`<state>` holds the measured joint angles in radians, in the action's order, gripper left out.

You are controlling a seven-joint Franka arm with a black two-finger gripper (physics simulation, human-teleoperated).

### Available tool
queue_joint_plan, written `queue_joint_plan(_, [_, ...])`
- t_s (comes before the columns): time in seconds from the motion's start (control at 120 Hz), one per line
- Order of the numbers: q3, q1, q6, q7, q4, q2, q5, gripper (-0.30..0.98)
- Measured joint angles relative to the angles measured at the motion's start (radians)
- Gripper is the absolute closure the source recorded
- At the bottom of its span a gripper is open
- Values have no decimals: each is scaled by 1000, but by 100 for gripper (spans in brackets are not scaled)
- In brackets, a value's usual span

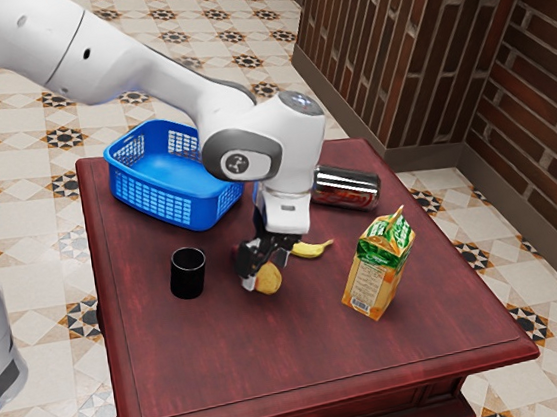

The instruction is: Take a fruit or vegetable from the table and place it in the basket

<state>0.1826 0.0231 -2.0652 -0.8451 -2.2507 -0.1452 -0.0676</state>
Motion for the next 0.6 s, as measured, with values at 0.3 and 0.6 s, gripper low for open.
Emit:
queue_joint_plan(0.3, [0,1,-18,18,-23,4,-2,13])
queue_joint_plan(0.6, [0,4,-27,78,-13,-6,6,33])
